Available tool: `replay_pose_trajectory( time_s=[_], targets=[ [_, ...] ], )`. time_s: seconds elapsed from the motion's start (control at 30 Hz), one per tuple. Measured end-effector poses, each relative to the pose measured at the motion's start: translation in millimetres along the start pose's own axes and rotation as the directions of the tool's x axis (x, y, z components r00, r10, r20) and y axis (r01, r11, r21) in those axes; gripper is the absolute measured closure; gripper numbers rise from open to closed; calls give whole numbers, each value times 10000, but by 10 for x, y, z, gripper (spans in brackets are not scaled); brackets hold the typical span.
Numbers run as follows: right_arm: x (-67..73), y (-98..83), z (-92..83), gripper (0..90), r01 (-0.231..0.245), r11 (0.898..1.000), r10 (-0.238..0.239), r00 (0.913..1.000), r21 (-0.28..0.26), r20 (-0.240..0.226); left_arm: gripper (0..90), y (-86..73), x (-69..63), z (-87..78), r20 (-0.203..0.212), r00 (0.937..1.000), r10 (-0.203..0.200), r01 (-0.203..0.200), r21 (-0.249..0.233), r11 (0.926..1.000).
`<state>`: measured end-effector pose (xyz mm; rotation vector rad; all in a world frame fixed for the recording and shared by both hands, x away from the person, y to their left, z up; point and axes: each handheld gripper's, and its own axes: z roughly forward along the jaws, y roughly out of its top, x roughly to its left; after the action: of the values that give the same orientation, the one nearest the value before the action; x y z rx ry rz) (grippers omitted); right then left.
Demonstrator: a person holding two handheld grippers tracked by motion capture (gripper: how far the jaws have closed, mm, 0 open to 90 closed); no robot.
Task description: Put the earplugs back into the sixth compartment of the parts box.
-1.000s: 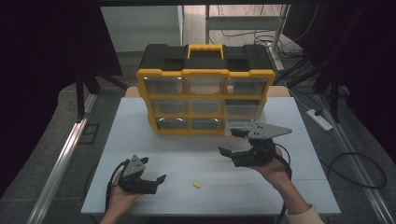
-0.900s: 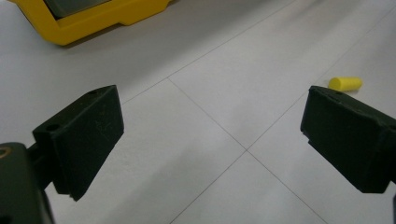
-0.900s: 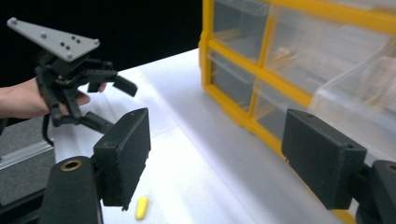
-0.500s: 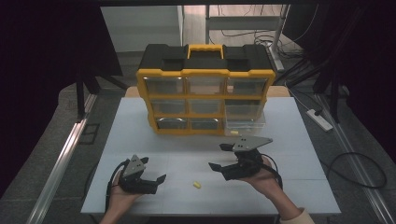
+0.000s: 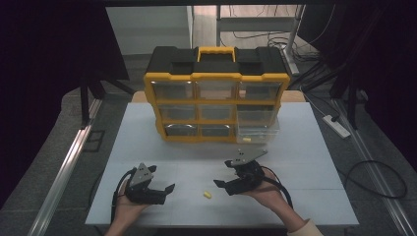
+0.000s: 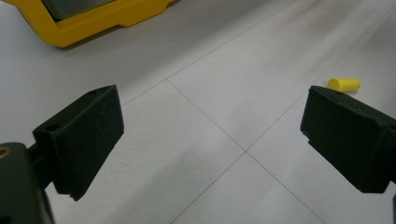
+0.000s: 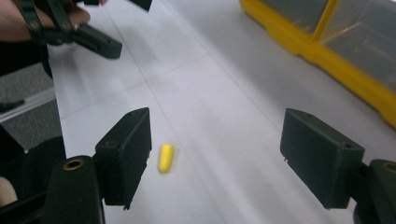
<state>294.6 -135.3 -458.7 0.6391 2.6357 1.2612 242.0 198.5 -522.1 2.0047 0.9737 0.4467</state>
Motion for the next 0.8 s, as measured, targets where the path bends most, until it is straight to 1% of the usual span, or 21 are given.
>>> replay_pose_trajectory(
  time_s=[0.07,0.13,0.27,0.37,0.4,0.5,0.8],
  targets=[
    [19,-14,50,252,37,9999,-36,10000,129,-56,56,0,-1,1,-18,10000,8,-8,0,10000],
    [50,-35,138,252,10,9993,-1,9998,380,-223,56,1,-2,2,-8,10000,28,-28,13,10000],
    [88,-59,289,251,235,9961,-209,9993,853,-312,56,1,-1,2,-12,10000,22,-22,21,10000],
    [113,-72,384,250,249,9936,-204,9989,1102,-418,56,0,0,4,-7,10000,30,-30,37,10000],
    [127,-79,416,249,299,9916,-246,9988,1258,-431,56,0,0,5,-7,10000,30,-30,41,10000],
    [153,-94,474,249,402,9877,-339,9984,1511,-443,56,0,1,5,-2,10000,24,-24,42,10000],
    [234,-139,602,252,590,9793,-496,9974,1935,-530,56,1,-2,5,-8,10000,34,-34,41,10000]
  ],
)
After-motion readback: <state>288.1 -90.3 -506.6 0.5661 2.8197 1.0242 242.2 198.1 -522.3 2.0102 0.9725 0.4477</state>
